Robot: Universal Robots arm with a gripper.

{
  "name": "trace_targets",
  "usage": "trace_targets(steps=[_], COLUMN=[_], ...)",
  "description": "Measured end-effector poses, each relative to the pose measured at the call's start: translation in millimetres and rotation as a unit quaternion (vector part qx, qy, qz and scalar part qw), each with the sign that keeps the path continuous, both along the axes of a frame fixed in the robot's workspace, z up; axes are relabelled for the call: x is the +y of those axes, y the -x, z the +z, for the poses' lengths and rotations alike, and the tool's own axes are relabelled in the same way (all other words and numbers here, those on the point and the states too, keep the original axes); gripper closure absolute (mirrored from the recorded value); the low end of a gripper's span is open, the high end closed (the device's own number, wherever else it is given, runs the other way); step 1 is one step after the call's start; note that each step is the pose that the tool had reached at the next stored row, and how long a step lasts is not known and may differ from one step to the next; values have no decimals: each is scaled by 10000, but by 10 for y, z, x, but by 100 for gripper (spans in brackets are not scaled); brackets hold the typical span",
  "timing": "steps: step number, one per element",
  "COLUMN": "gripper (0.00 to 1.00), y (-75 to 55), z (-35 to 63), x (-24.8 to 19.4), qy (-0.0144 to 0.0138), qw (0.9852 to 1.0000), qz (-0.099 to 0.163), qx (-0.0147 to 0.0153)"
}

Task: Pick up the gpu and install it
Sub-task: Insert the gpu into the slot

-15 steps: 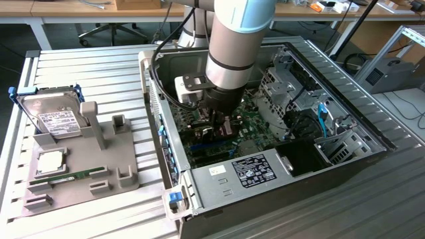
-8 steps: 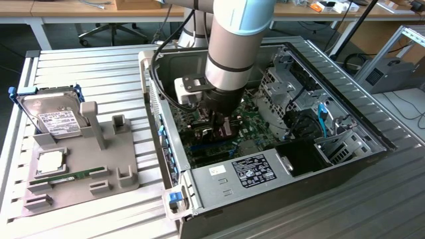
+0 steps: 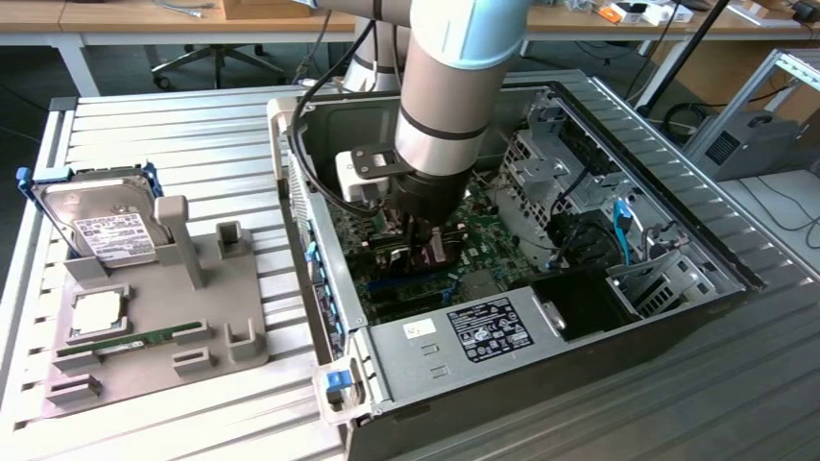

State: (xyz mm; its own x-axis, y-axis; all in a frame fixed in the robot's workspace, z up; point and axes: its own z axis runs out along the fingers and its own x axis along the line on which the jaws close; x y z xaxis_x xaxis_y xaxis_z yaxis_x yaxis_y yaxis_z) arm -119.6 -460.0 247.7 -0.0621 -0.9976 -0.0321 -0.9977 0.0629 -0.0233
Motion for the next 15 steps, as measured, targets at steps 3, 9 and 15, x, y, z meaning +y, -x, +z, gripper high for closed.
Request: trace_targets(steps=[3, 9, 15], gripper=[73, 73, 73], y=[0, 0, 0], z=[-3, -3, -3], x=[1, 1, 1], qy=[-2, -2, -2], qw=[10000, 10000, 10000], qz=[0, 0, 0], qx=[-1, -2, -1])
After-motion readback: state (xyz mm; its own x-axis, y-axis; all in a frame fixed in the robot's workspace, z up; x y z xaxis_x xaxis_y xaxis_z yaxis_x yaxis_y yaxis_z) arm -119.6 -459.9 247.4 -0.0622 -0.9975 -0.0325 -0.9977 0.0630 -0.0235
